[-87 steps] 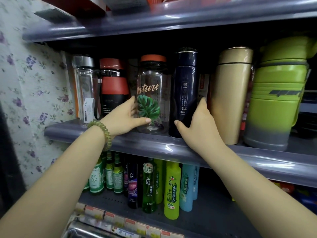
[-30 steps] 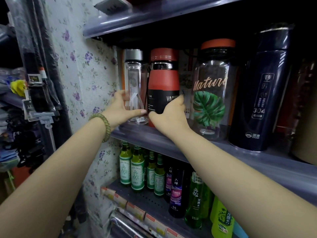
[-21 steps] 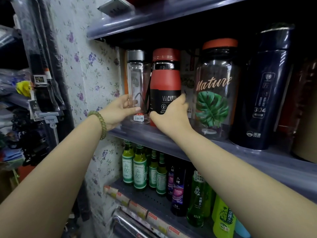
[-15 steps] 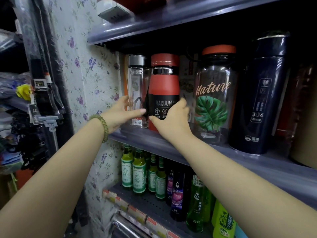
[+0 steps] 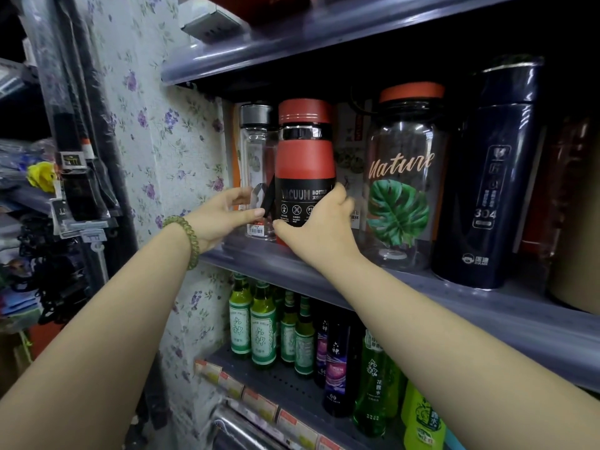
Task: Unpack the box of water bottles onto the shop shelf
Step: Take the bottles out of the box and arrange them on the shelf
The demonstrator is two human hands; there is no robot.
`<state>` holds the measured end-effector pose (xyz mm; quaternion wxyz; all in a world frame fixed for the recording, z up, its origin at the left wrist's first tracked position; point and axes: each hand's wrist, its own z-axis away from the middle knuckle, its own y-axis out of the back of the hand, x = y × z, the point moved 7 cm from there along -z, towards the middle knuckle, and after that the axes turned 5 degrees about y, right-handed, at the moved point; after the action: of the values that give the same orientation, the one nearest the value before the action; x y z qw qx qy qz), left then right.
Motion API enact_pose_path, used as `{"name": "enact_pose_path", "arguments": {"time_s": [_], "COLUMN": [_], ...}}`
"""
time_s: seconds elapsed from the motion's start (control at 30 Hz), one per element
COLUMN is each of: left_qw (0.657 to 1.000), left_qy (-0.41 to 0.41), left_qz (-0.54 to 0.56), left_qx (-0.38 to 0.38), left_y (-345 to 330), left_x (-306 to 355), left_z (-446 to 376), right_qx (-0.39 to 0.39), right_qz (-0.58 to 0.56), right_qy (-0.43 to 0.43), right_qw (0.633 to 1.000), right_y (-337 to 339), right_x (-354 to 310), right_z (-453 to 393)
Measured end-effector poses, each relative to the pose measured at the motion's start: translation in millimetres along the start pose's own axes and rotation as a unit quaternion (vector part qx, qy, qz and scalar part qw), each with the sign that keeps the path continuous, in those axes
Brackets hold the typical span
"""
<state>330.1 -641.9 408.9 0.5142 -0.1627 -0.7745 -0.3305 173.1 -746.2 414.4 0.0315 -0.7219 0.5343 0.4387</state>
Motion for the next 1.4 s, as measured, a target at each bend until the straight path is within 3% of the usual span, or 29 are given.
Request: {"name": "enact_pose_path", "arguments": {"time_s": [0.17, 0.5, 0.77, 1.23, 1.4], "left_qw": [0.999, 0.999, 0.999, 1.000, 0.998], "left_qy": [0.027, 0.026, 0.037, 0.026, 0.017], "left_qz": [0.016, -0.024, -0.020, -0.015, -0.039], "left_qx": [0.014, 0.020, 0.011, -0.001, 0.041], "left_y": [-5.2, -4.5, -5.4, -6.9, -2.0], "left_x": [-0.5, -4.9, -3.9, -2.2, 2.1], "left_z": [-5.0, -10.6, -8.9, -7.6, 3.7], "right_qx": [-0.010, 0.007, 0.001, 0.003, -0.005], "right_qz": [-0.009, 0.077, 0.030, 0.052, 0.036], "right_qy": [-0.004, -0.028, -0.014, -0.019, -0.032], "right_qw": [1.000, 0.997, 0.999, 0.998, 0.999], "right_y": [0.8, 4.2, 2.1, 2.6, 1.6], "right_x": [3.2, -1.3, 1.1, 0.4, -1.9], "right_z": [-1.1, 2.7, 0.7, 2.9, 2.7]}}
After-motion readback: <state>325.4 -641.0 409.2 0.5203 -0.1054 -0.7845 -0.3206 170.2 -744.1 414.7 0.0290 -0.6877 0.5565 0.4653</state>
